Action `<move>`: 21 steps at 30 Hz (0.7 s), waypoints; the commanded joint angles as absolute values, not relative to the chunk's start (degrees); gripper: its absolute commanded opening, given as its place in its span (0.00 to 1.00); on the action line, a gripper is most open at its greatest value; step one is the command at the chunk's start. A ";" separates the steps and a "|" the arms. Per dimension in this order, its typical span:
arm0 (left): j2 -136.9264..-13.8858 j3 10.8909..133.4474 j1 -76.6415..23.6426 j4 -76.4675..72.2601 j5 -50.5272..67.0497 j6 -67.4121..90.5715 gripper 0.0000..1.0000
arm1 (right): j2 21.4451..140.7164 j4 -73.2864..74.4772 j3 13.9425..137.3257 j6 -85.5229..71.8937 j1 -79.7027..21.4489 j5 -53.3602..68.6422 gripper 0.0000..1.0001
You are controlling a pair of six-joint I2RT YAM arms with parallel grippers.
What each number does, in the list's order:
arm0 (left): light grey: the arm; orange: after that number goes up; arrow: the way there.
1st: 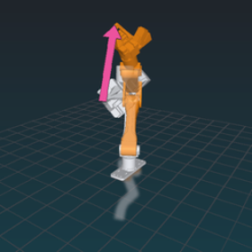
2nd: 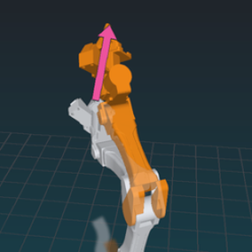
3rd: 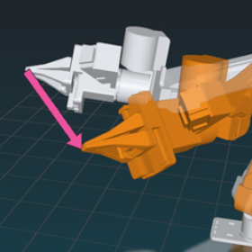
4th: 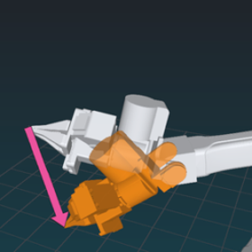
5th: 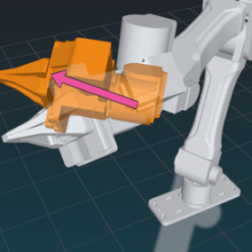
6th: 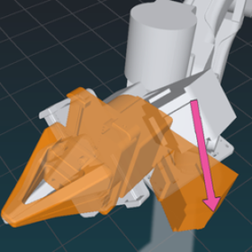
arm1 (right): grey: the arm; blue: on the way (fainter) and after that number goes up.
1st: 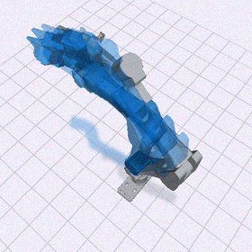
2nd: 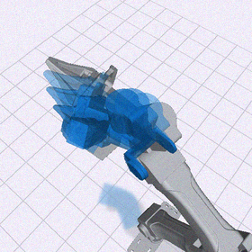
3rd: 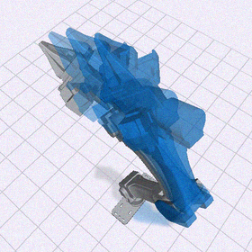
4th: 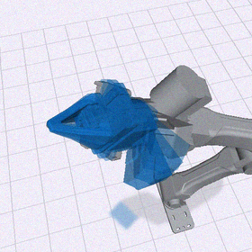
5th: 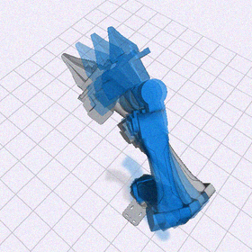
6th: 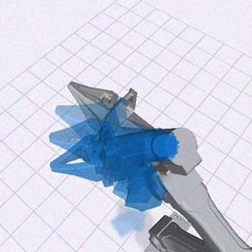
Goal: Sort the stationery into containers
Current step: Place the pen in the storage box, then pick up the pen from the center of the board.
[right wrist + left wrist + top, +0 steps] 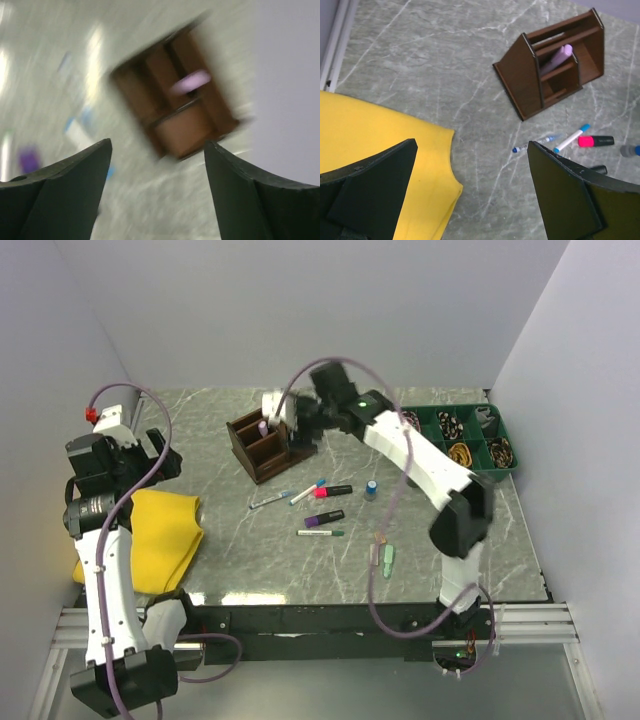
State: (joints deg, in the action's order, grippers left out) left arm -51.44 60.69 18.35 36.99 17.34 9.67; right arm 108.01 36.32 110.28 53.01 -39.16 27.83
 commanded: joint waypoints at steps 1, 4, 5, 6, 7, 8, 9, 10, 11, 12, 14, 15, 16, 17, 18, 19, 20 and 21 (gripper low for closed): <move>-48.61 60.12 18.54 37.53 21.88 8.96 1.00 | 118.65 73.05 111.89 72.33 -39.11 26.38 0.77; -47.64 59.50 18.54 38.23 21.18 8.97 0.99 | 117.60 66.11 105.05 73.56 -39.29 22.17 0.77; -47.38 59.50 18.54 38.23 21.01 8.79 0.99 | 116.81 62.70 103.20 74.00 -39.55 21.10 0.77; -47.29 59.59 18.63 38.75 20.74 8.53 1.00 | 116.55 61.36 100.49 74.26 -39.64 20.40 0.77; -47.20 59.59 18.63 38.85 20.13 8.18 0.99 | 116.54 60.48 99.68 74.35 -39.73 19.78 0.77; -47.20 59.76 18.63 39.02 19.78 8.00 0.99 | 116.72 59.69 99.15 74.36 -39.73 19.60 0.77; -47.11 59.77 18.63 39.37 19.60 7.74 0.99 | 117.07 59.59 98.88 74.27 -39.73 19.51 0.77; -47.28 59.85 18.81 39.37 19.34 7.47 0.99 | 117.33 59.50 98.79 74.27 -39.64 19.34 0.76; -47.46 60.03 18.90 39.37 19.34 7.47 0.99 | 117.77 59.07 98.53 74.09 -39.64 19.16 0.75; -47.55 60.03 19.07 39.46 19.25 7.38 0.99 | 117.86 58.71 98.18 74.18 -39.55 19.25 0.75; -47.90 60.12 19.68 39.38 19.68 7.56 0.99 | 117.95 58.01 97.82 74.18 -39.29 19.68 0.74; -48.16 60.20 20.04 39.29 19.95 7.65 0.99 | 118.04 58.01 97.91 74.09 -39.20 19.77 0.73; -48.34 60.12 20.30 39.20 20.13 7.99 0.99 | 118.21 58.01 98.08 74.27 -39.03 19.95 0.73; -48.51 60.03 20.91 39.11 20.74 8.09 1.00 | 118.65 58.01 98.35 74.27 -38.85 20.04 0.72; -48.69 60.03 21.18 39.02 20.92 8.35 0.99 | 118.83 57.83 98.78 73.92 -38.76 20.21 0.71; -48.95 59.86 21.70 38.76 21.09 8.78 0.99 | 119.18 57.66 99.14 73.83 -38.50 20.21 0.71; -48.96 59.68 21.88 38.67 21.44 8.88 0.99 | 119.96 57.57 100.18 73.57 -38.41 20.21 0.70; -49.30 59.59 22.06 38.58 21.62 9.05 0.99 | 120.41 57.48 100.89 73.39 -37.89 20.30 0.70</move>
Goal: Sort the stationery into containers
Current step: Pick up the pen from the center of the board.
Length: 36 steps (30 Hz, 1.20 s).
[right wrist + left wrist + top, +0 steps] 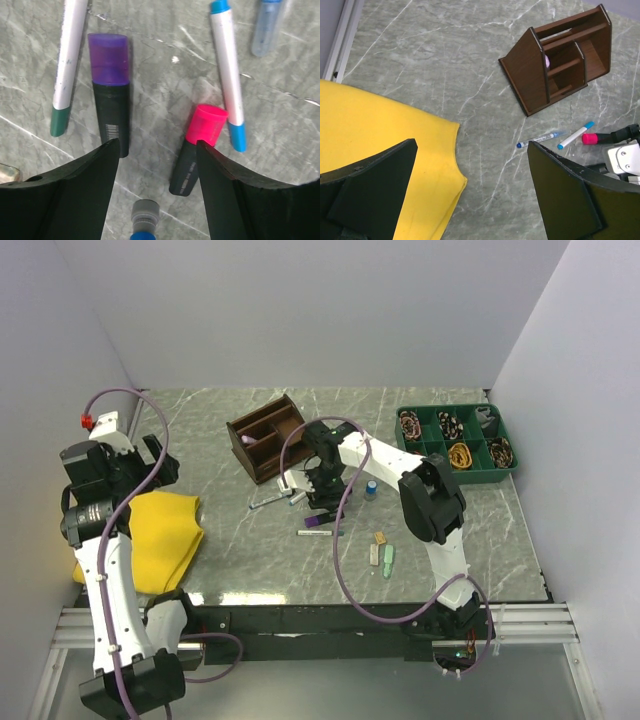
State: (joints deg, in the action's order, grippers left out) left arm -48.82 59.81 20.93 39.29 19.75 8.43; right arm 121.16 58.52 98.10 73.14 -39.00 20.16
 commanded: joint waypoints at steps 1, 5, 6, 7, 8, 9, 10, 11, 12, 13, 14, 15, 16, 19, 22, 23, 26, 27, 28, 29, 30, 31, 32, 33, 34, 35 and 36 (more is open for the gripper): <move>-49.48 59.59 22.32 38.50 21.62 9.05 0.99 | 121.02 57.74 101.68 73.04 -37.88 20.39 0.69; -50.18 59.68 22.32 38.23 21.09 8.88 0.99 | 123.75 57.57 105.11 72.42 -37.44 20.04 0.67; -50.53 59.68 22.32 38.23 21.01 8.96 1.00 | 124.10 57.48 105.38 71.99 -37.44 20.04 0.65; -50.71 59.68 22.32 38.06 21.09 8.96 1.00 | 124.62 57.48 105.64 71.98 -37.44 20.13 0.65; -50.80 59.59 22.41 37.97 21.09 8.96 0.99 | 124.98 57.74 106.34 71.90 -37.44 20.21 0.64; -51.06 59.59 22.33 37.71 21.27 9.05 0.99 | 125.33 57.92 106.61 71.63 -37.53 20.21 0.62; -51.15 59.50 22.32 37.53 21.27 9.14 0.99 | 125.94 57.92 106.96 71.37 -37.62 20.21 0.59; -51.33 59.50 22.32 37.53 21.18 9.31 1.00 | 126.21 58.44 107.40 71.28 -37.70 20.21 0.57; -51.33 59.50 22.32 37.36 21.27 9.23 0.99 | 126.47 58.62 107.40 71.19 -37.79 20.13 0.56; -51.50 59.41 22.32 37.44 21.27 9.23 1.00 | 126.65 58.80 107.40 71.02 -37.88 20.13 0.55; -51.42 59.41 22.32 37.35 21.18 9.14 0.99 | 126.56 58.80 106.88 71.10 -37.88 20.13 0.55; -51.50 59.33 22.41 37.44 21.18 9.05 0.99 | 126.48 58.71 106.53 71.02 -37.97 20.13 0.54; -51.50 59.07 22.33 37.35 21.01 9.05 0.99 | 126.30 58.71 106.09 71.19 -38.23 19.95 0.54; -51.59 58.71 22.41 37.18 21.18 9.23 0.99 | 126.30 58.10 104.86 70.84 -38.41 19.25 0.54; -51.59 58.45 22.41 37.00 21.09 9.49 0.99 | 126.74 57.48 104.41 70.14 -38.58 18.90 0.54; -51.68 58.45 22.41 36.91 21.09 9.49 0.99 | 126.91 57.22 104.50 69.88 -38.67 18.72 0.53; -51.77 58.45 22.41 36.83 21.09 9.41 0.99 | 127.79 56.08 104.77 68.82 -38.85 17.84 0.51; -51.77 58.36 22.41 37.00 21.01 9.49 0.99 | 127.97 56.07 104.94 68.82 -38.85 17.58 0.51; -51.85 58.36 22.33 37.00 21.09 9.49 0.99 | 128.40 55.73 104.94 68.47 -39.02 17.32 0.51; -51.86 58.45 22.32 37.00 21.01 9.49 0.99 | 128.50 55.29 104.68 67.86 -39.11 17.14 0.52; -51.94 58.45 22.41 37.09 21.01 9.49 0.99 | 128.58 54.94 104.50 67.59 -39.29 16.79 0.52; -51.94 58.45 22.41 37.09 20.92 9.49 0.99 | 128.67 54.76 104.15 67.67 -39.46 16.61 0.49; -51.94 58.45 22.41 37.18 20.92 9.41 0.99 | 128.67 54.76 104.06 67.33 -39.55 16.61 0.47; -52.03 58.45 22.41 37.18 20.92 9.32 1.00 | 128.76 54.76 103.89 66.98 -39.72 16.70 0.47; -52.03 58.27 22.41 37.18 21.00 9.40 0.99 | 128.76 54.58 103.36 66.71 -39.81 16.70 0.47; -51.86 58.18 22.41 37.18 21.01 9.32 0.99 | 128.67 54.41 103.10 66.45 -39.90 16.79 0.46; -51.86 58.01 22.33 37.18 21.18 9.40 1.00 | 128.41 54.06 102.57 66.18 -39.90 16.79 0.47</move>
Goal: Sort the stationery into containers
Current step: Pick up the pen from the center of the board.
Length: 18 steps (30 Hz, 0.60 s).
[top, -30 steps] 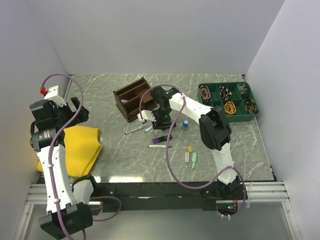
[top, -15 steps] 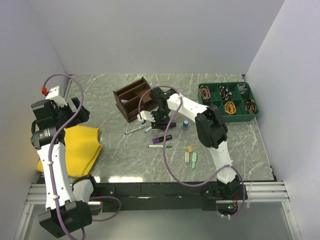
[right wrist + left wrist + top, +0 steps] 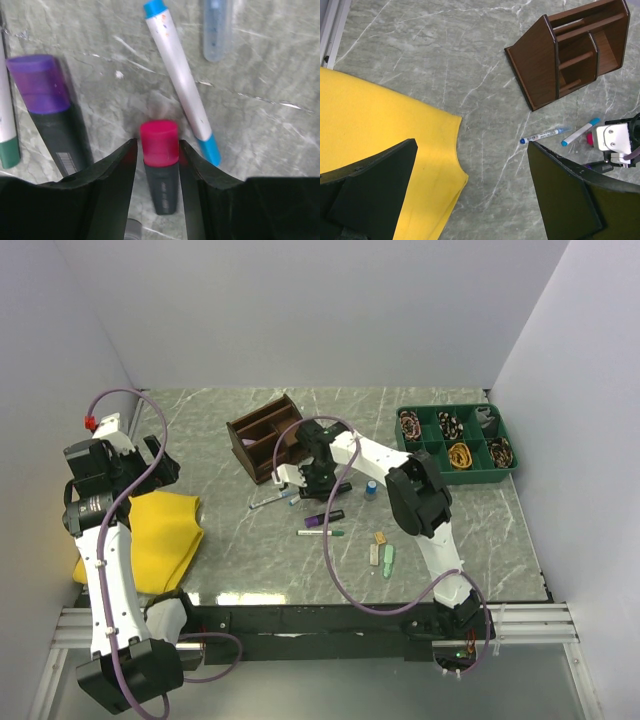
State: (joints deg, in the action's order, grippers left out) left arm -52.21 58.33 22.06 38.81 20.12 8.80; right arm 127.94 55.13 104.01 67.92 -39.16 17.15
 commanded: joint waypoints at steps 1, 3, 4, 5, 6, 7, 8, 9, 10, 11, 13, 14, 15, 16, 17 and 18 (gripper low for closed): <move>-51.86 57.66 22.41 37.09 21.09 9.49 0.99 | 128.32 53.62 101.70 66.18 -40.08 16.87 0.46; -51.85 57.39 22.32 37.00 21.18 9.67 0.99 | 128.32 53.53 101.25 66.01 -40.08 16.79 0.43; -51.59 57.13 22.32 37.00 21.44 9.67 0.99 | 128.41 54.13 101.34 66.01 -39.99 16.70 0.40; -51.59 57.13 22.32 37.00 21.53 9.75 0.99 | 128.41 54.31 101.34 65.74 -39.99 16.53 0.34; -51.50 57.04 22.41 37.00 21.71 9.84 0.99 | 127.97 54.66 101.42 65.48 -39.99 16.52 0.31; -51.50 57.13 22.33 36.91 21.80 9.93 0.99 | 127.53 55.36 101.69 65.39 -39.99 16.52 0.27; -51.50 57.13 22.32 36.83 21.88 9.84 0.99 | 126.66 55.46 101.60 64.78 -40.08 17.05 0.24; -51.42 57.30 22.41 36.57 22.15 9.93 1.00 | 124.30 55.55 101.69 64.34 -40.08 17.49 0.23; -51.50 57.39 22.33 36.21 22.41 10.02 0.99 | 122.80 55.37 101.69 63.99 -39.99 17.93 0.23; -51.59 57.48 22.32 36.04 22.41 10.19 0.99 | 121.22 55.37 101.95 63.29 -40.08 18.63 0.22; -51.50 57.57 22.32 35.51 22.67 10.19 0.99 | 116.29 55.28 104.13 62.14 -40.08 21.26 0.22; -51.59 57.39 22.32 34.90 22.85 10.54 0.99 | 114.89 55.28 105.46 60.31 -40.08 22.49 0.21; -51.50 57.04 22.32 34.54 23.11 10.89 0.99 | 112.52 54.85 106.69 59.07 -39.90 25.55 0.21; -51.59 56.87 22.32 34.45 23.20 11.25 0.99 | 111.63 53.36 109.05 57.50 -39.73 27.23 0.18; -51.68 56.60 22.32 34.19 23.73 12.03 0.99 | 110.75 52.31 109.94 54.17 -39.47 29.25 0.15; -51.85 56.34 22.32 34.02 24.08 12.30 1.00 | 109.00 50.55 110.56 51.79 -38.68 31.79 0.15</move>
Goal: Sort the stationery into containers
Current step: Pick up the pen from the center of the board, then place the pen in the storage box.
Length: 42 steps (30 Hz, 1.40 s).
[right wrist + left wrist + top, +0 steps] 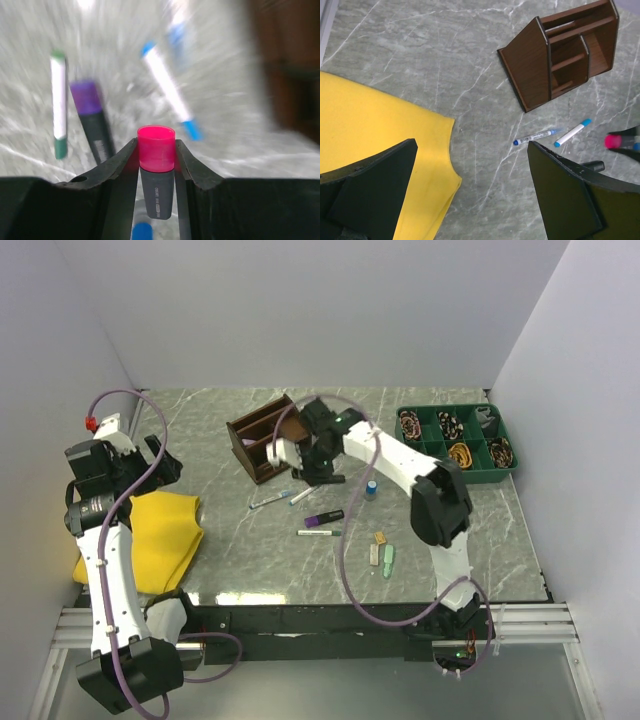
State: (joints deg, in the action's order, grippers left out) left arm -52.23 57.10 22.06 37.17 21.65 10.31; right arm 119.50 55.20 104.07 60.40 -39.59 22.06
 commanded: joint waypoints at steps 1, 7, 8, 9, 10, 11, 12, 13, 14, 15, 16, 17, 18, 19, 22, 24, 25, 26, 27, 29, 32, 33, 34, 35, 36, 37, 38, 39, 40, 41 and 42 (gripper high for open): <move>-51.94 55.99 22.32 34.01 24.08 12.65 0.99 | 108.03 43.92 109.52 48.81 -38.32 35.73 0.14; -53.17 55.37 22.41 35.24 23.82 12.48 0.99 | 101.43 0.39 92.84 18.96 -37.18 41.84 0.00; -53.52 55.55 22.33 35.68 23.64 12.05 0.99 | 101.34 -5.74 90.81 16.29 -37.35 41.66 0.00; -53.79 55.89 22.32 36.21 23.47 11.87 0.99 | 101.77 -11.28 88.09 14.00 -37.53 40.96 0.00; -53.96 56.16 22.41 36.65 23.21 11.60 0.99 | 102.47 -19.86 87.46 10.84 -37.79 40.26 0.00; -54.40 56.42 22.33 36.91 23.03 11.08 1.00 | 104.74 -22.56 87.45 10.11 -37.97 39.56 0.00; -54.67 56.69 22.32 37.09 22.68 10.90 0.99 | 106.07 -24.59 88.76 9.41 -38.14 39.03 0.00; -55.02 56.86 22.32 37.44 22.33 10.72 0.99 | 107.56 -27.92 89.73 7.66 -38.23 38.68 0.00; -55.02 57.04 22.32 37.53 21.98 10.37 0.99 | 110.62 -29.08 90.87 6.95 -38.15 38.15 0.00; -55.28 57.22 22.32 37.70 21.89 10.28 0.99 | 112.13 -30.74 93.40 6.51 -38.23 37.88 0.00; -55.63 57.22 22.32 37.88 21.36 10.02 1.00 | 113.45 -31.37 94.65 6.07 -38.32 37.53 0.00; -55.81 57.39 22.32 37.97 21.27 9.67 0.99 | 116.08 -32.16 95.79 5.63 -38.32 36.75 0.00; -55.90 57.48 22.32 37.97 20.92 9.49 1.00 | 117.23 -33.65 97.71 5.28 -38.32 36.48 0.00; -56.33 57.57 22.32 37.97 20.57 9.32 0.99 | 118.38 -33.84 98.87 5.10 -38.32 36.30 0.00; -56.86 57.74 22.32 37.97 20.30 8.97 0.99 | 121.90 -35.24 101.69 4.57 -38.32 34.98 0.00; -57.22 57.75 22.32 37.79 19.87 8.88 1.00 | 123.48 -36.47 102.22 4.57 -38.32 33.93 0.00; -57.39 57.74 22.32 37.88 19.95 8.79 0.99 | 123.92 -37.08 102.22 4.40 -38.32 33.49 0.00; -57.48 57.57 22.32 37.53 19.78 8.70 0.99 | 124.71 -37.61 101.96 4.22 -38.41 32.96 0.00; -57.74 57.39 22.32 37.44 19.60 8.88 1.00 | 125.06 -38.23 101.87 4.04 -38.41 32.61 0.00; -58.18 57.30 22.41 37.35 19.60 8.96 0.99 | 126.12 -38.14 101.95 3.78 -38.50 32.17 0.00; -58.62 57.57 22.41 37.00 19.34 8.79 0.99 | 126.82 -40.07 100.55 3.60 -38.67 30.33 0.00; -58.80 57.66 22.41 37.00 19.25 8.79 0.99 | 127.17 -40.34 100.55 3.78 -38.76 29.71 0.00; -58.97 57.74 22.41 36.83 19.25 8.79 0.99 | 127.61 -40.43 100.46 3.78 -38.93 28.75 0.00; -59.15 57.57 22.41 36.74 19.25 8.79 0.99 | 127.79 -40.95 100.02 3.61 -38.94 28.39 0.00; -59.41 57.57 22.41 36.39 19.42 8.88 0.99 | 128.05 -42.09 99.67 3.43 -38.94 28.30 0.00; -59.50 57.48 22.41 36.30 19.42 9.05 0.99 | 128.23 -42.36 99.41 3.43 -39.02 27.60 0.00; -59.68 57.48 22.41 36.12 19.60 9.23 0.99 | 128.32 -42.54 98.97 3.51 -39.11 27.25 0.00; -59.94 57.39 22.41 35.86 19.77 9.40 1.00 | 128.41 -42.71 98.79 3.69 -39.20 26.90 0.00; -60.12 57.48 22.41 35.77 19.69 9.40 1.00 | 128.58 -42.71 98.70 3.60 -39.29 26.72 0.00; -60.12 57.48 22.50 35.60 19.69 9.49 1.00 | 128.50 -42.89 98.27 3.60 -39.29 26.28 0.00; -60.38 57.48 22.41 35.51 19.69 9.58 0.99 | 128.58 -43.33 97.91 3.60 -39.29 25.93 0.00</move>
